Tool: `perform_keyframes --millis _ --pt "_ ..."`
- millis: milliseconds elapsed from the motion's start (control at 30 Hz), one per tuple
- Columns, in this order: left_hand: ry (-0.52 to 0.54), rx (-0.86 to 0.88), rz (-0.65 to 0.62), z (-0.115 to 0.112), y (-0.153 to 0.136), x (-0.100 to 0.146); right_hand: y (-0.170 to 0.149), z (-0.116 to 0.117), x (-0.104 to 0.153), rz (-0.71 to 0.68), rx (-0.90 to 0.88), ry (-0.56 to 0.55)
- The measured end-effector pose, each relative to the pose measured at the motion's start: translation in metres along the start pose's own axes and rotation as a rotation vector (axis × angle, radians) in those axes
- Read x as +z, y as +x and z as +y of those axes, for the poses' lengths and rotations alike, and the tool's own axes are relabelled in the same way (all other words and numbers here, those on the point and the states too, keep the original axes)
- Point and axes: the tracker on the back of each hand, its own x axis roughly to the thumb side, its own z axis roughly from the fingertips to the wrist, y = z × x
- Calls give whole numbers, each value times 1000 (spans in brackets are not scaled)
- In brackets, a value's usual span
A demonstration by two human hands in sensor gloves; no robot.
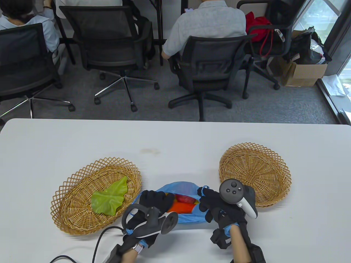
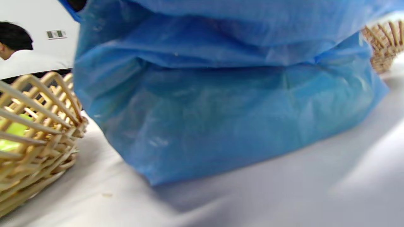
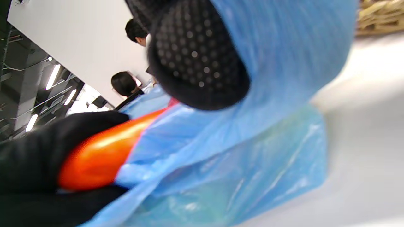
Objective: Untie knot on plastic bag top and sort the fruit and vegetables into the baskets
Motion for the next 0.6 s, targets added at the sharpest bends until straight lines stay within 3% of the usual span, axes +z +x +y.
perform_keyframes --millis 333,600 --pt "163 105 63 20 -19 8 -18 -10 6 155 -78 -183" --pt "290 671 35 31 -52 16 -26 -9 5 176 -97 -179"
